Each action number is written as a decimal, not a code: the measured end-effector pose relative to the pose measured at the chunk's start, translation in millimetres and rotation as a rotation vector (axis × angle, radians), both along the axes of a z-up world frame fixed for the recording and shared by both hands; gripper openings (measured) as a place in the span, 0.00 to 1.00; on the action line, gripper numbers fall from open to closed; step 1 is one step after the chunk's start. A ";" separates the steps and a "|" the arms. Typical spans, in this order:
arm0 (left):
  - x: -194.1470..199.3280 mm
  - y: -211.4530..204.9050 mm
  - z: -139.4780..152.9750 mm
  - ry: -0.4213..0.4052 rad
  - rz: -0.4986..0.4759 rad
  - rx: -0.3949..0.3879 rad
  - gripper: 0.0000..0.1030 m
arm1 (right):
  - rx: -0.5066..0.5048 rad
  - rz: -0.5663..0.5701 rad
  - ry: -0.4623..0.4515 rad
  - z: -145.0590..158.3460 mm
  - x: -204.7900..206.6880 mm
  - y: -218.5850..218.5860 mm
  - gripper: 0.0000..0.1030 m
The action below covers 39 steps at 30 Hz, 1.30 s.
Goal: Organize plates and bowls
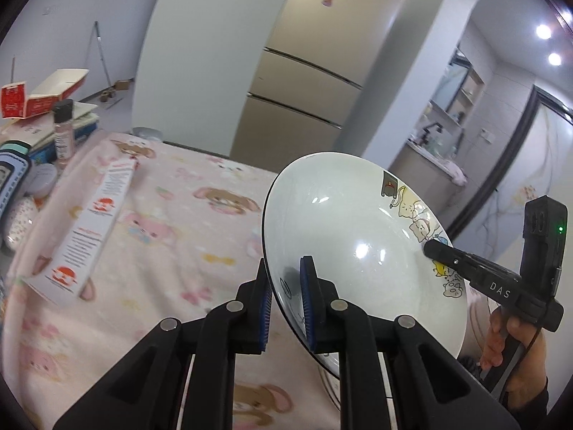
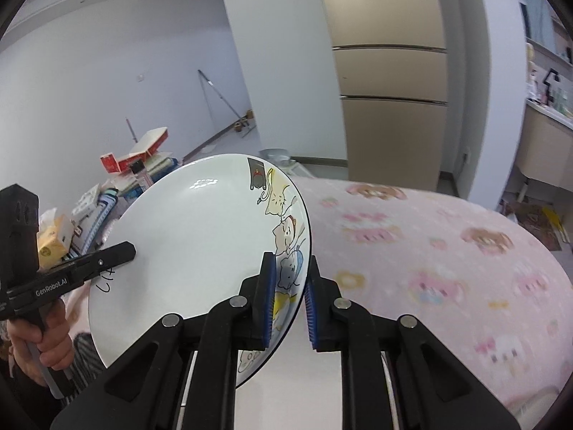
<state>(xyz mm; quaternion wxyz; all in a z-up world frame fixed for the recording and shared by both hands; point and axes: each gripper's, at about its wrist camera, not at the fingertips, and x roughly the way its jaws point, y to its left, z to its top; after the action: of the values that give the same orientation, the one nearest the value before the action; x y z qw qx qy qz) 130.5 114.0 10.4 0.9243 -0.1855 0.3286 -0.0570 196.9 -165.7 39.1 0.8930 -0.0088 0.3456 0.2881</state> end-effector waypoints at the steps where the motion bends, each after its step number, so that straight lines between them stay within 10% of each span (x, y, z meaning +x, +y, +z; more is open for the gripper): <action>1: -2.2 -6.1 -2.8 0.002 -0.014 -0.001 0.16 | -0.005 -0.010 0.000 -2.4 -4.9 -5.2 0.14; 39: -7.3 -43.2 -38.0 0.091 -0.096 0.123 0.15 | -0.162 -0.022 0.101 -64.1 -29.3 -34.0 0.20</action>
<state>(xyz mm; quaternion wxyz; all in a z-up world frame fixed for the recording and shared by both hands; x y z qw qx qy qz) 123.2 70.8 -27.6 0.9143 -0.1147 0.3815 -0.0727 167.6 -199.7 -25.0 0.8740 -0.0626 0.4123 0.2495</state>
